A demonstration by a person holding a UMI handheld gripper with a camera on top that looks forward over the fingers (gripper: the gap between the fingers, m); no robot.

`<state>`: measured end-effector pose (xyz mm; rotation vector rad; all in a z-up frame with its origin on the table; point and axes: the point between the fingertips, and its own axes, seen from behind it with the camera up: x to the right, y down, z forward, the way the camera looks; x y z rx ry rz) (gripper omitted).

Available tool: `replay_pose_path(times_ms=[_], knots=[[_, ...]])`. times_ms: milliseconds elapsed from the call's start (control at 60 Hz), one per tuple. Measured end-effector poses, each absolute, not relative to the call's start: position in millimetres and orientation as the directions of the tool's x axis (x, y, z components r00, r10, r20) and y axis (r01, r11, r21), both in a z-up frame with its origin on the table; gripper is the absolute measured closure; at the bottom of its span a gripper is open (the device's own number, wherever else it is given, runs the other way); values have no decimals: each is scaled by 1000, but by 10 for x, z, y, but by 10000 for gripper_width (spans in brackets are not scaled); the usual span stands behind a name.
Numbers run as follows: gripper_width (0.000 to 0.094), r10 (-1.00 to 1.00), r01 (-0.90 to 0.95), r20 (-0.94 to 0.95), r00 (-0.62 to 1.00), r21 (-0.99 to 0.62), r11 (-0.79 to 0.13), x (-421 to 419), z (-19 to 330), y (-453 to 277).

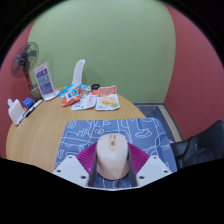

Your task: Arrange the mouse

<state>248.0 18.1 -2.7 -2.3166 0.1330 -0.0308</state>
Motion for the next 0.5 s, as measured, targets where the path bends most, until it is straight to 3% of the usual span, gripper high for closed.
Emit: replay_pose_path(times_ms=[117, 200, 250, 500], knots=[[353, -89, -68, -11, 996, -737, -672, 2496, -6, 169], [66, -79, -68, -21, 997, -754, -653, 2460, 167, 140], [120, -79, -62, -14, 997, -768, -638, 2453, 305, 96], [92, -108, -19, 53, 993, -816, -578, 2309, 1172, -547]])
